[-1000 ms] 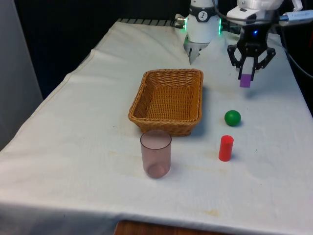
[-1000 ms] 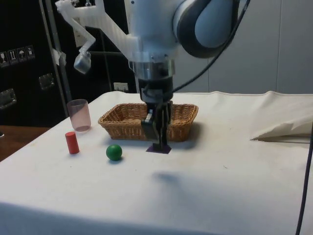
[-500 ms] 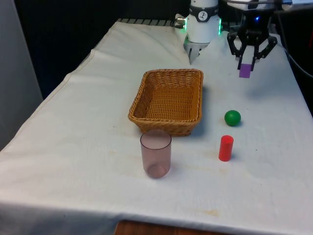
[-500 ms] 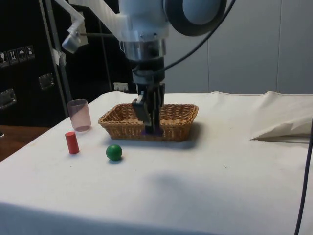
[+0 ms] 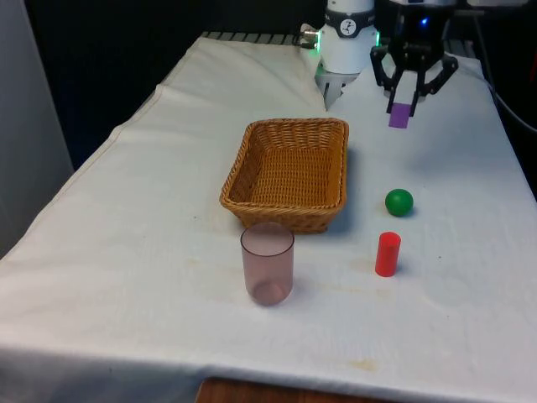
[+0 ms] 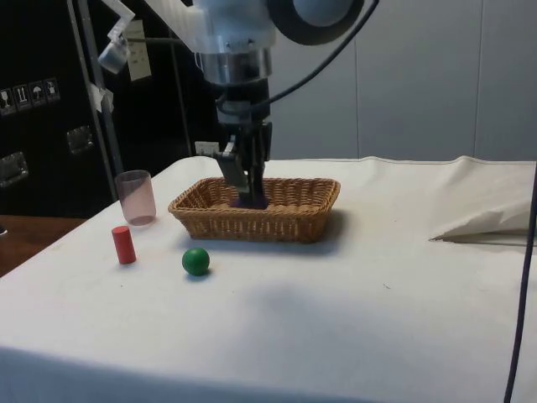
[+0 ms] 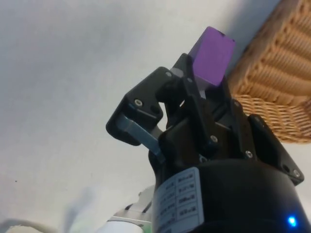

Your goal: Pick up the triangular block and place it into the basket.

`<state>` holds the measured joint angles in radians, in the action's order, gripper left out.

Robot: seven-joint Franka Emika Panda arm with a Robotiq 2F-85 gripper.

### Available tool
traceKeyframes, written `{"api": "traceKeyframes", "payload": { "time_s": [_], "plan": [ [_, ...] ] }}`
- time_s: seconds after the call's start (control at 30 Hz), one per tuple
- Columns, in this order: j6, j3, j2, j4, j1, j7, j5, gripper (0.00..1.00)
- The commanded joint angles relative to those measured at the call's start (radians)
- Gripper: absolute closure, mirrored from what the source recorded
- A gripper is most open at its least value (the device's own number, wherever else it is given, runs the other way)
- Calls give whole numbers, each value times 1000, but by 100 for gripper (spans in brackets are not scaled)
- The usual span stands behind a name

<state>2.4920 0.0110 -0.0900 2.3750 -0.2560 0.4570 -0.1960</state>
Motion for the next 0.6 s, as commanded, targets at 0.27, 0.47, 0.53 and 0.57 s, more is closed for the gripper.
{"api": "traceKeyframes", "payload": {
  "time_s": [0.27,0.47,0.53,0.57],
  "plan": [
    [-49,42,1,-44,7,-15,-52,67],
    [-59,65,-1,-59,11,-19,-83,67],
    [-57,73,-2,-61,12,-20,-94,67],
    [-56,77,-3,-61,12,-20,-99,67]
  ]
}}
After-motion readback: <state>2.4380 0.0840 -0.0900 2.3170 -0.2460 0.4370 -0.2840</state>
